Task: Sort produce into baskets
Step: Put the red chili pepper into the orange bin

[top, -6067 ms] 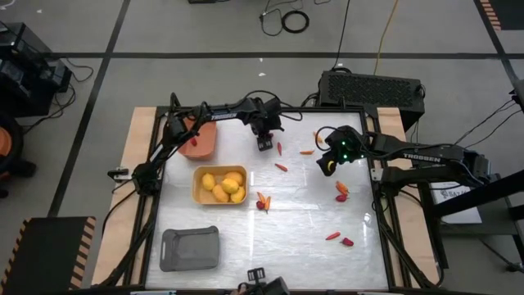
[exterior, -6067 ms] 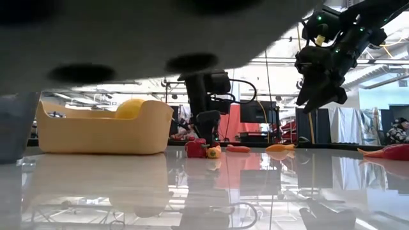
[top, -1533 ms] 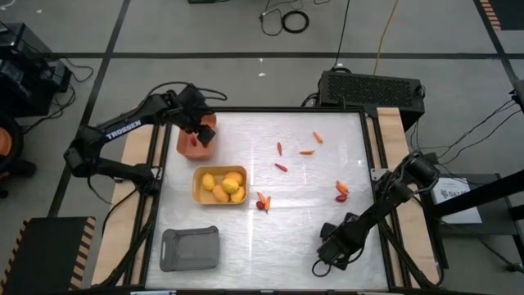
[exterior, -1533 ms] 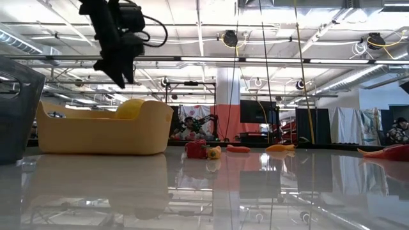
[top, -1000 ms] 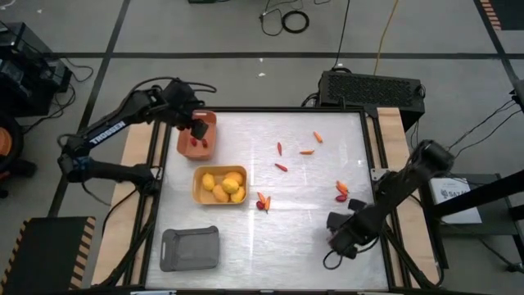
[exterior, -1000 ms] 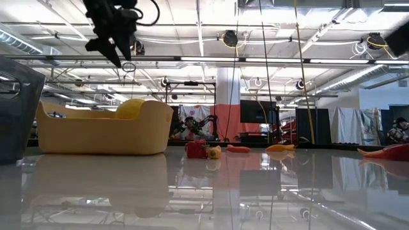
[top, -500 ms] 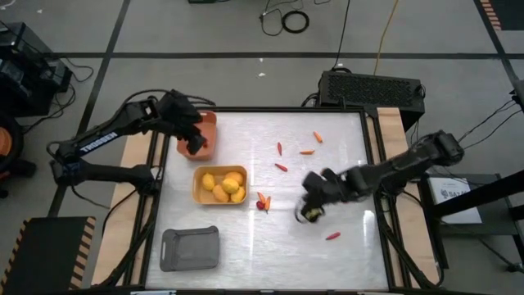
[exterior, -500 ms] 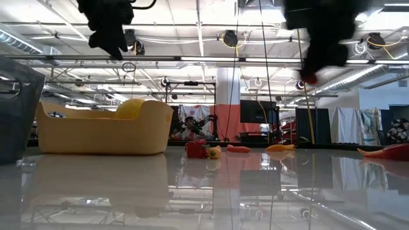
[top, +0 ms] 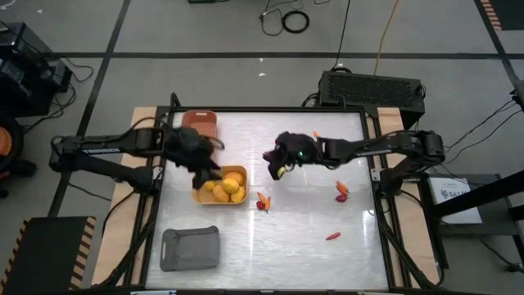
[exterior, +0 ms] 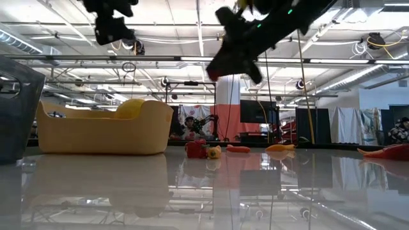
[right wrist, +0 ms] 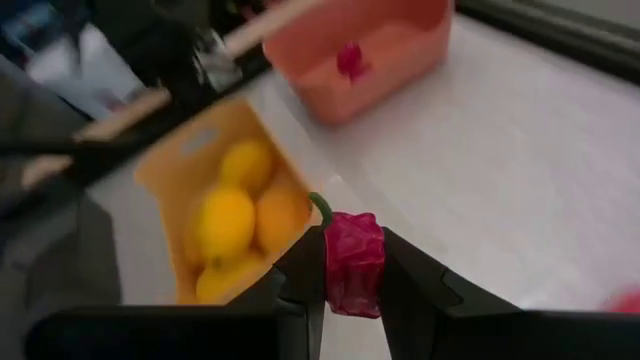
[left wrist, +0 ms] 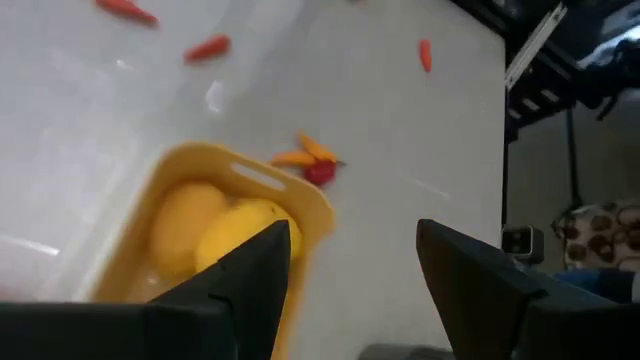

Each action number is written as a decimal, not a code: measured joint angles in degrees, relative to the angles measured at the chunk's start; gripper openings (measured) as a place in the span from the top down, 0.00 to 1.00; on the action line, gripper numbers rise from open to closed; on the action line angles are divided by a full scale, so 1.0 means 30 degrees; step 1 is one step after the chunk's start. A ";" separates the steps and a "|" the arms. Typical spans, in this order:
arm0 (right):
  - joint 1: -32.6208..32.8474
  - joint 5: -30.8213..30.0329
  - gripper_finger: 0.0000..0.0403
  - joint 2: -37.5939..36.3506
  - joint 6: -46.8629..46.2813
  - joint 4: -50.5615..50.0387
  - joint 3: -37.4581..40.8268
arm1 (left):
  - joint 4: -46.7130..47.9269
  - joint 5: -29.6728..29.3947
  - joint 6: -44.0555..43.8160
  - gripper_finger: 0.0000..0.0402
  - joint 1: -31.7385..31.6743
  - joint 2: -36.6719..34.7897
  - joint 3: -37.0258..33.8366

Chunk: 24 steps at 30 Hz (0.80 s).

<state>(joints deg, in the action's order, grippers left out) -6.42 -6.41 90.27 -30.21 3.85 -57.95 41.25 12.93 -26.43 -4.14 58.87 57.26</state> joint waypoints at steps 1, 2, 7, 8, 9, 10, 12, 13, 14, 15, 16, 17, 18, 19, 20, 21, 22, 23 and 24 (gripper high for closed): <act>-0.0353 0.0379 0.83 0.0436 0.0169 0.0986 -0.0019 | -0.0018 -0.0573 -0.0540 0.44 0.0742 0.0007 -0.0056; -0.0684 0.0679 0.83 0.0875 0.0295 0.1740 -0.0093 | -0.0066 -0.1260 -0.1100 0.44 0.1453 0.0007 -0.0108; -0.1875 0.1390 0.83 0.3546 0.0645 0.3371 -0.1894 | -0.0057 -0.4488 -0.4319 0.44 0.4845 0.0007 -0.0155; -0.2039 0.1864 0.83 0.4141 0.0889 0.3435 -0.2561 | -0.0064 -0.5106 -0.5048 0.44 0.5462 0.0027 -0.0155; -0.2176 0.2293 0.83 0.4775 0.1173 0.3514 -0.3252 | -0.0064 -0.5749 -0.5777 0.44 0.6035 0.0088 -0.0155; -0.2269 0.2666 0.83 0.5442 0.1446 0.3507 -0.3983 | -0.0045 -0.6394 -0.6466 0.44 0.6602 0.0128 -0.0157; -0.2353 0.3207 0.83 0.6748 0.1936 0.3504 -0.5563 | 0.0056 -0.7832 -0.7851 0.44 0.7732 0.0164 -0.0163; -0.2353 0.3242 0.83 0.7412 0.2081 0.3500 -0.6385 | 0.0003 -0.8562 -0.8524 0.44 0.8238 0.0228 -0.0163; -0.2359 0.3265 0.83 0.8038 0.2192 0.3470 -0.7164 | -0.0040 -0.9316 -0.9229 0.44 0.8739 0.0325 -0.0163; -0.2360 0.3269 0.83 0.8670 0.2320 0.3429 -0.7985 | -0.0017 -0.9943 -0.9971 0.44 0.9245 0.0448 -0.0163; -0.2353 0.3271 0.83 0.9348 0.2443 0.3438 -0.8830 | 0.0000 -1.0522 -1.0671 0.44 0.9760 0.0605 -0.0163; -0.2353 0.3268 0.83 0.9936 0.2498 0.3464 -0.9655 | -0.0062 -1.1062 -1.1316 0.44 1.0216 0.0787 -0.0163; -0.2353 0.3271 0.83 1.0550 0.2520 0.3439 -1.0429 | -0.0161 -1.1527 -1.1957 0.44 1.0672 0.0983 -0.0163; -0.2353 0.3264 0.83 1.1174 0.2521 0.3435 -1.1236 | -0.0196 -1.1953 -1.2623 0.44 1.1136 0.1231 -0.0163; -0.2353 0.3260 0.83 1.1771 0.2584 0.3448 -1.1961 | -0.0177 -1.2296 -1.3245 0.44 1.1549 0.1499 -0.0163; -0.2367 0.3257 0.83 1.2361 0.2751 0.3434 -1.2675 | -0.0187 -1.2587 -1.3841 0.44 1.1952 0.1804 -0.0163; -0.2375 0.3264 0.83 1.2936 0.2916 0.3385 -1.3397 | -0.0318 -1.2872 -1.4316 0.44 1.2258 0.2110 -0.0163; -0.2383 0.3263 0.83 1.3505 0.3017 0.3358 -1.4029 | -0.0573 -1.3081 -1.4665 0.44 1.2525 0.2412 -0.0163; -0.2400 0.3259 0.83 1.3983 0.3060 0.3345 -1.4609 | -0.0932 -1.3252 -1.4980 0.44 1.2750 0.2719 -0.0163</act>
<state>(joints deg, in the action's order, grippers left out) -13.62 3.36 132.22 -21.04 13.88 -101.78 38.46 -26.83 -71.37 34.11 67.03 56.77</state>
